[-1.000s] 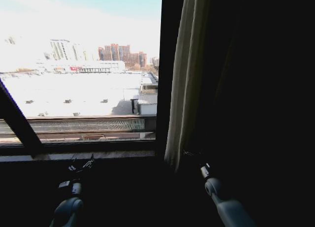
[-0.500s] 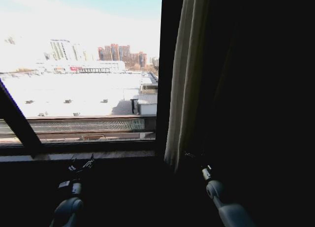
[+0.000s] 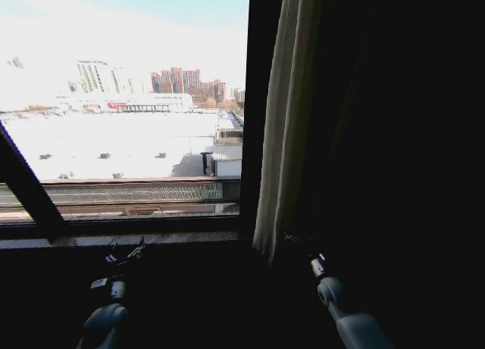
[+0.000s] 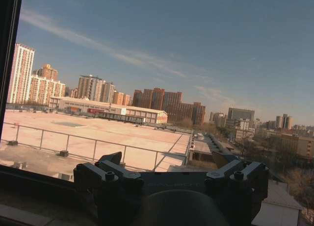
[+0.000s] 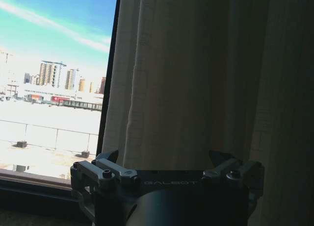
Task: Open the curtains by pulling them apart, changing their state from closed to fully open.
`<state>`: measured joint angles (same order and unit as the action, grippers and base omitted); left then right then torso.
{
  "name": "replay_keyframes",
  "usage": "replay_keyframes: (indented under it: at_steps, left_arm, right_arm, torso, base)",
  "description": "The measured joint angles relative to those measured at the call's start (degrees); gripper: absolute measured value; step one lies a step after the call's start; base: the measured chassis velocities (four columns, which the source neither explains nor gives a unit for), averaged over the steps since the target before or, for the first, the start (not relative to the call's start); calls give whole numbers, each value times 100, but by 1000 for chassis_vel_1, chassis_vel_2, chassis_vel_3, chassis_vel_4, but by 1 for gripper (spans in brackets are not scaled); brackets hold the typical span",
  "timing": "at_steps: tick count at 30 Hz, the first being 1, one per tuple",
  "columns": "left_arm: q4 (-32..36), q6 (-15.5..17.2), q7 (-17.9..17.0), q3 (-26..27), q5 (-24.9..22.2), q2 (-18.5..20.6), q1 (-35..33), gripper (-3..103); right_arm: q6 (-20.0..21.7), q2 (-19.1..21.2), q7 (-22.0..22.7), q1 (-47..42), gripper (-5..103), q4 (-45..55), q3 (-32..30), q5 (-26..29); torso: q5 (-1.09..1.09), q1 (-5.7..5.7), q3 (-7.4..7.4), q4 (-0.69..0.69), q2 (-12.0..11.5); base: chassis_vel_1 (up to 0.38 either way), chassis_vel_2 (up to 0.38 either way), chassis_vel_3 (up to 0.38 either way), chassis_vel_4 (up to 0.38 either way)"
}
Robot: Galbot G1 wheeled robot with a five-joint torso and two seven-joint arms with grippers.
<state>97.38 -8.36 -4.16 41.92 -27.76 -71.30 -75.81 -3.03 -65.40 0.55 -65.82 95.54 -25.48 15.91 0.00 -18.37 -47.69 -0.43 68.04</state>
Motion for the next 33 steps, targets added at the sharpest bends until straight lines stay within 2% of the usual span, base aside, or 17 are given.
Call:
replay_keyframes:
  at_steps: [7,15,33]
  left_arm:
    - [0,0,0,0,0,0,0,100]
    - [0,0,0,0,0,0,0,100]
    - [0,0,0,0,0,0,0,100]
  right_arm:
    - [0,0,0,2,100,-3,2,0]
    - [0,0,0,4,100,-7,3,0]
    - [-4,0,-2,6,100,-10,3,0]
  torso:
    - [0,0,0,0,0]
    - [0,1,0,1,0]
    - [-2,0,0,0,0]
  base:
    - [50,29,-47,-24]
    - [197,131,-206,-138]
    - [323,309,-337,-306]
